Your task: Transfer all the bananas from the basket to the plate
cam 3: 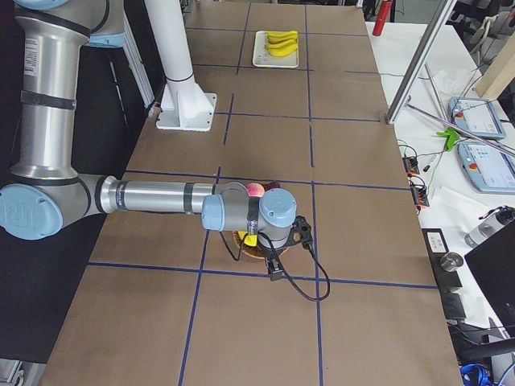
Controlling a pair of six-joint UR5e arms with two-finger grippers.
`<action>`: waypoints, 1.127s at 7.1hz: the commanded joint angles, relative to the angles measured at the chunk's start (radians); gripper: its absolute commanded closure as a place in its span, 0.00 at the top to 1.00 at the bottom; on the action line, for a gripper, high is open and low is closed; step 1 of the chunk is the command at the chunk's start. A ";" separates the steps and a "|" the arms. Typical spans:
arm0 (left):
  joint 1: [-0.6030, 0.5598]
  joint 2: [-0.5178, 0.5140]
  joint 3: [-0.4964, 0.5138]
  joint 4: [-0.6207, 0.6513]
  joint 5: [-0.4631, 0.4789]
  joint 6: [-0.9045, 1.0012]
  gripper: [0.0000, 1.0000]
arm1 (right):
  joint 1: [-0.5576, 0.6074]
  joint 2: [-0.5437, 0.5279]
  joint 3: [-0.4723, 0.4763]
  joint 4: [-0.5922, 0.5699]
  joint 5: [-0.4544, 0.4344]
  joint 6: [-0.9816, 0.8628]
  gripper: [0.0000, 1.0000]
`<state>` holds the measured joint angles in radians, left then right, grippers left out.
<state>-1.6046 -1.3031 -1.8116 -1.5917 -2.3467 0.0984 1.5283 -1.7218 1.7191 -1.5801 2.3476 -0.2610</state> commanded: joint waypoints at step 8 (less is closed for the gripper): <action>0.009 -0.001 0.021 -0.002 0.003 0.003 1.00 | 0.000 -0.010 0.007 0.015 -0.030 0.032 0.99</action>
<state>-1.5963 -1.3068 -1.7912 -1.5938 -2.3438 0.1008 1.5279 -1.7321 1.7252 -1.5650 2.3161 -0.2292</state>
